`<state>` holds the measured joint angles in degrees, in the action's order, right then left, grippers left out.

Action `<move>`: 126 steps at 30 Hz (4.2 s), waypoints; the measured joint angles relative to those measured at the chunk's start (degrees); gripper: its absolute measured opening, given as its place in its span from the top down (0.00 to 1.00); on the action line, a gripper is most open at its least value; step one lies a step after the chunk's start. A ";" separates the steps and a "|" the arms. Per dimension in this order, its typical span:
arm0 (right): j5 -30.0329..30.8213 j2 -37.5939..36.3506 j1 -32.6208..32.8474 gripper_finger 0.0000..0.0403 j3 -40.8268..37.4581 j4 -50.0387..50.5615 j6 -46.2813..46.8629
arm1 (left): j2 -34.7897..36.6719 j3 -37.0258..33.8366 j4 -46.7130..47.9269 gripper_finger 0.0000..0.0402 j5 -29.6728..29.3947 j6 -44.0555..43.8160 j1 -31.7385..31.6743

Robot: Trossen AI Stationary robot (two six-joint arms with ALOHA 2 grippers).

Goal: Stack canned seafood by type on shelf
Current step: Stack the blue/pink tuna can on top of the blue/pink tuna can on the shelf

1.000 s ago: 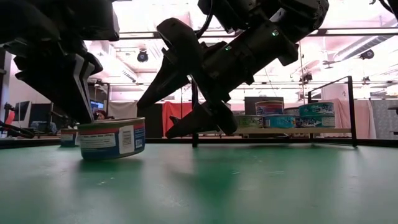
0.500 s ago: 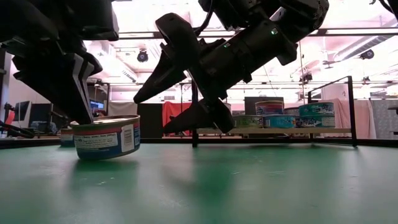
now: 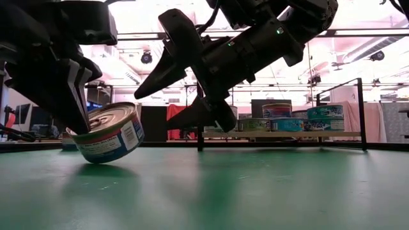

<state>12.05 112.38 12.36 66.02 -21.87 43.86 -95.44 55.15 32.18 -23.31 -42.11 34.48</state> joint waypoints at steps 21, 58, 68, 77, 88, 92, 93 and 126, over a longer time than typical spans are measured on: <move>-1.97 5.24 -0.35 0.18 2.94 -5.63 -3.41 | -0.02 -1.24 -0.75 1.00 -0.24 0.80 0.00; -2.99 -7.55 0.71 0.55 1.66 20.32 -7.93 | 11.06 -2.44 -3.11 1.00 -16.10 10.05 5.11; -2.86 -23.62 0.97 0.55 -19.73 -0.23 -6.38 | 11.98 -2.44 -4.25 1.00 -30.19 13.04 4.68; -5.38 -27.55 -3.01 0.55 -30.41 -15.88 -6.71 | 12.13 -2.44 -23.96 1.00 -3.92 43.58 -0.28; -9.09 -28.07 -6.69 0.55 -35.58 -29.20 -13.59 | 12.66 -3.87 -34.15 1.00 18.06 57.29 -18.51; -8.86 -30.10 -6.78 0.55 -38.28 -30.34 -15.32 | 13.20 -6.61 -43.71 1.00 25.66 53.06 -23.85; -8.09 -30.63 -6.70 0.55 -38.95 -30.36 -15.93 | 13.36 -7.25 -46.03 1.00 25.70 51.45 -24.60; 6.03 -35.60 -0.27 0.55 -41.69 -31.60 -33.19 | 13.52 -8.69 -54.96 0.32 15.96 34.51 -27.85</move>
<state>18.08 76.77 12.09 24.33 -53.46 10.67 -81.92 46.46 -22.78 -7.35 -7.60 6.63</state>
